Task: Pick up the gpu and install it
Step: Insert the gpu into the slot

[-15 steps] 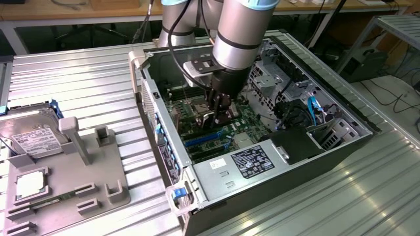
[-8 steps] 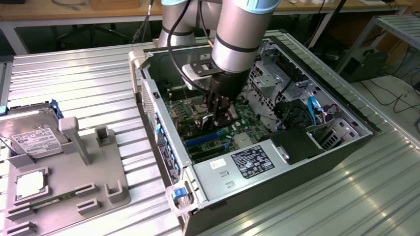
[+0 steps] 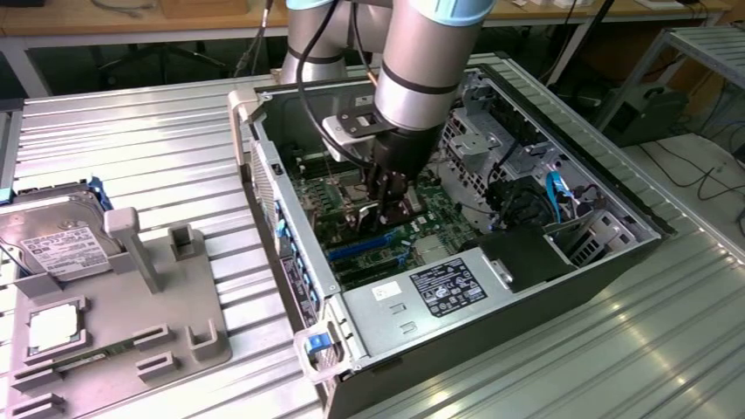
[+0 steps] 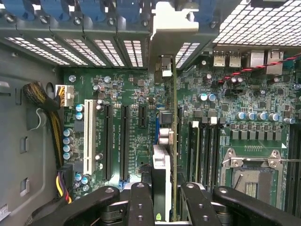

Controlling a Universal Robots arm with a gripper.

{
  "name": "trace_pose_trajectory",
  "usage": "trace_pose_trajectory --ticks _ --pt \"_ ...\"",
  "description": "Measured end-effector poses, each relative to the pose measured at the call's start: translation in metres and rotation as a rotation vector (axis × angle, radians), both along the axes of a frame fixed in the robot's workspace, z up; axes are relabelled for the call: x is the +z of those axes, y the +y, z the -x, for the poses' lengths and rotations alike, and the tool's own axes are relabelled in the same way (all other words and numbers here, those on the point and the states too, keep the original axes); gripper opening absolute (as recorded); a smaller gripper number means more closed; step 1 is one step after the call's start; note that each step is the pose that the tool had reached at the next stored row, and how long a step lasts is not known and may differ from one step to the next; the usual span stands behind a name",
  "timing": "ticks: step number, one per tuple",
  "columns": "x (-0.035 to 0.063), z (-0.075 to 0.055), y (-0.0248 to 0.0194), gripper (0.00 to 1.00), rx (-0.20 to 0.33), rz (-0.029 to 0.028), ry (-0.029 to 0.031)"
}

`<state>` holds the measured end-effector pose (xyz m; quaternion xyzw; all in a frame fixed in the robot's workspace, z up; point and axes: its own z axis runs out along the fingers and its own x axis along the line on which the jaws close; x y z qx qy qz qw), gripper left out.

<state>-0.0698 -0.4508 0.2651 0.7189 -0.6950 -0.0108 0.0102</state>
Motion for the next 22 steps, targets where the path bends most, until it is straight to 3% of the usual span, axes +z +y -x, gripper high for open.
trace_pose_trajectory --ticks 22 --pt "-0.0078 0.0056 -0.0023 0.28 0.009 0.0002 0.0001"
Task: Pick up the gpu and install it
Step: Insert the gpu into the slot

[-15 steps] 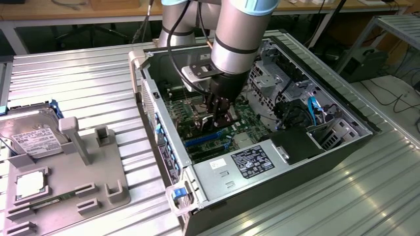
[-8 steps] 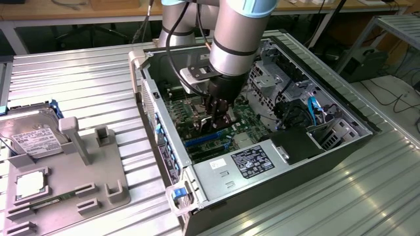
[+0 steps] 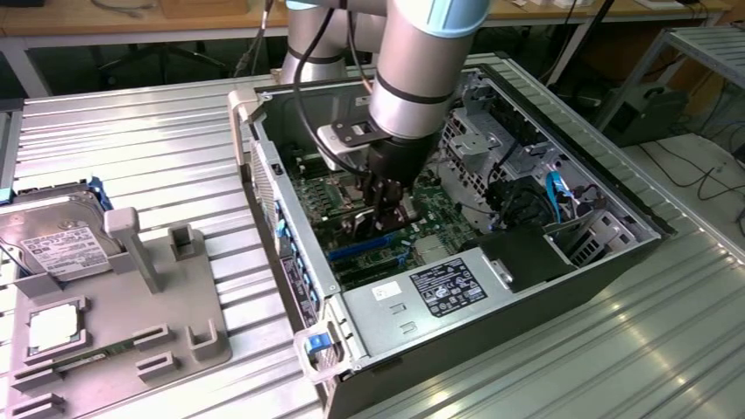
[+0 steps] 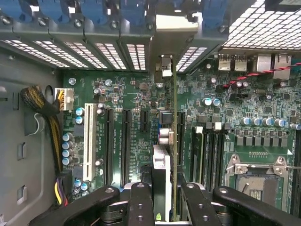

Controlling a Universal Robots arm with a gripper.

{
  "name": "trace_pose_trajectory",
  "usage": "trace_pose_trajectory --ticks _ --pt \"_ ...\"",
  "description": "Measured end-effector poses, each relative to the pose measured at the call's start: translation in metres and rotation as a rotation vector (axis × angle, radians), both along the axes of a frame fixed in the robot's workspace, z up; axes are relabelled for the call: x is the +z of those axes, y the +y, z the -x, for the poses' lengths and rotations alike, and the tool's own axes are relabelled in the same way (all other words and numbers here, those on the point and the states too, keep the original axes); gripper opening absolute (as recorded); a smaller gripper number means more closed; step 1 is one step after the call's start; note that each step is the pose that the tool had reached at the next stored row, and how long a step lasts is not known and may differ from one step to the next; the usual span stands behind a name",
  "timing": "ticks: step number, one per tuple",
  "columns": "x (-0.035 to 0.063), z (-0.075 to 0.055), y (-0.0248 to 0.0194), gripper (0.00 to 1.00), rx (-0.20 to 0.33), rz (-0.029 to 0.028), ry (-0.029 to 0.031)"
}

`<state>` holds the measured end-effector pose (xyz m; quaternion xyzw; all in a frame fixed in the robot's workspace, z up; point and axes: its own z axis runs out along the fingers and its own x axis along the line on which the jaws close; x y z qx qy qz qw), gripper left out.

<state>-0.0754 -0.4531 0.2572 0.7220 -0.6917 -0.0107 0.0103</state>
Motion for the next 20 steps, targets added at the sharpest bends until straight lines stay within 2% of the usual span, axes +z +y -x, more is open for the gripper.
trace_pose_trajectory --ticks 20 --pt "-0.0097 0.0044 0.0 0.28 0.008 0.0004 0.0018"
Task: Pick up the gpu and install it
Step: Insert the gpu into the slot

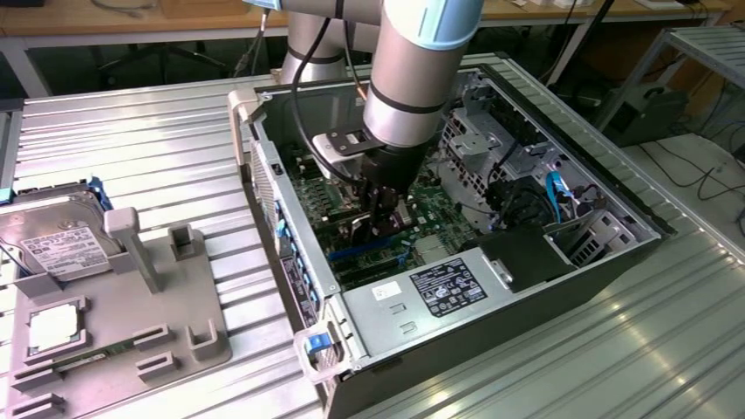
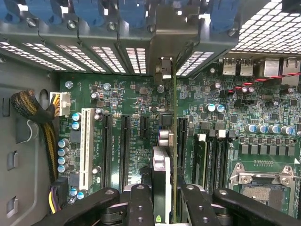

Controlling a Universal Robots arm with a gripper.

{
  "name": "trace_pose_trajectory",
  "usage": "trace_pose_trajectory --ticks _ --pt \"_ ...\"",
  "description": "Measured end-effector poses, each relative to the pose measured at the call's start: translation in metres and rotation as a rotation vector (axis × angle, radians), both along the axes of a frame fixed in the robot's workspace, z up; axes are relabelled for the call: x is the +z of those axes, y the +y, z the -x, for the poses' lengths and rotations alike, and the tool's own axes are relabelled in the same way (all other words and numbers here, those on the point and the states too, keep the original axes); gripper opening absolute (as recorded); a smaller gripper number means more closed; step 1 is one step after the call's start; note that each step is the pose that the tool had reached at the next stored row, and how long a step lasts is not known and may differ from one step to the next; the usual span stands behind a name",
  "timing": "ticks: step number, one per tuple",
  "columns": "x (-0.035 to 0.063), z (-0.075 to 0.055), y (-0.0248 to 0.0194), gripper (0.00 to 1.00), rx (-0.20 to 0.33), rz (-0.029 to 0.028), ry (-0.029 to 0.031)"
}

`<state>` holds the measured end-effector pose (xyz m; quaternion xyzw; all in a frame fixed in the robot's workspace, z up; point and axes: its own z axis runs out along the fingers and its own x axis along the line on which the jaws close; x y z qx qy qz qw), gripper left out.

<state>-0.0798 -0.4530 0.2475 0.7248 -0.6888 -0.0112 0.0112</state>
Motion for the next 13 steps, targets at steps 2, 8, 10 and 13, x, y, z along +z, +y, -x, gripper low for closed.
trace_pose_trajectory --ticks 2,8,10,13 --pt "0.0 0.0 0.0 0.28 -0.001 0.0 -0.0001" --pt "0.0 -0.0011 0.0 0.28 -0.001 0.0 0.0" --pt "-0.0002 -0.0018 0.0 0.28 -0.001 0.0 0.0" --pt "-0.0003 -0.0021 0.0 0.28 -0.001 0.0001 0.0001"
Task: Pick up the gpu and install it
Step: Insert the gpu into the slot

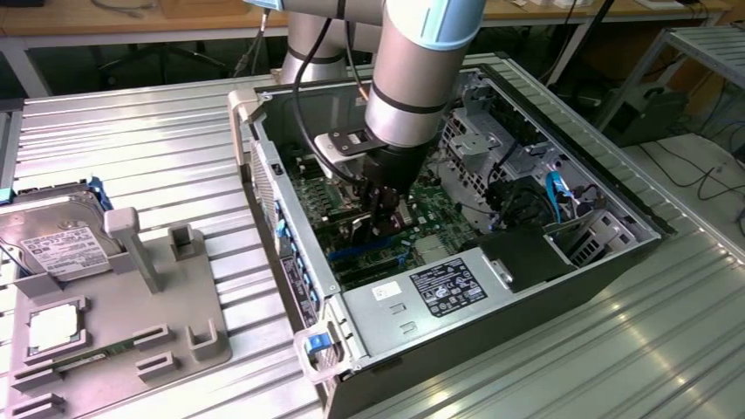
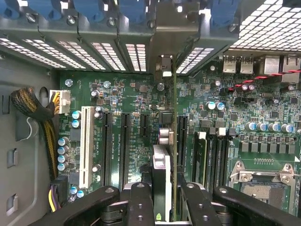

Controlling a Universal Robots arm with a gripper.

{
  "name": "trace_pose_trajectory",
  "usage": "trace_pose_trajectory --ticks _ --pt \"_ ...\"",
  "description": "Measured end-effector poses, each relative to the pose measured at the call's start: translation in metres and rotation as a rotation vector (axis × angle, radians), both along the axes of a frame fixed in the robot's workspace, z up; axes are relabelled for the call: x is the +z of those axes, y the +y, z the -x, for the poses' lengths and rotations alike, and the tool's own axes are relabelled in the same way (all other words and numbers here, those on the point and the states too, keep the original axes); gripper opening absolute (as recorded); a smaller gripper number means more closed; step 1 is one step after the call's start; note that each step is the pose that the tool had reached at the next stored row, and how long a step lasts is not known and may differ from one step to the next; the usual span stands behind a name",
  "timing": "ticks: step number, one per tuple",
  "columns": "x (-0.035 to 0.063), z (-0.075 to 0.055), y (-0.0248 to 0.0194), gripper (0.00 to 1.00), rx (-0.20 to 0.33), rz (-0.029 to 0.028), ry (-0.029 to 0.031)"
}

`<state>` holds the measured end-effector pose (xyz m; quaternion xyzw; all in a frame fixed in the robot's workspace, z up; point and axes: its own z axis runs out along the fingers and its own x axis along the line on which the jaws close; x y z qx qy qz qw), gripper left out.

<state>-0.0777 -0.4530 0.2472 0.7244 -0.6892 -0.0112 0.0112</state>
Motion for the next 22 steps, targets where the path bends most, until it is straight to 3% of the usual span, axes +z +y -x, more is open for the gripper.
trace_pose_trajectory --ticks 15,22 --pt "0.0005 -0.0003 0.0013 0.28 -0.001 0.0028 -0.0006" --pt "0.0005 0.0022 0.0039 0.28 -0.001 0.0028 -0.0022"
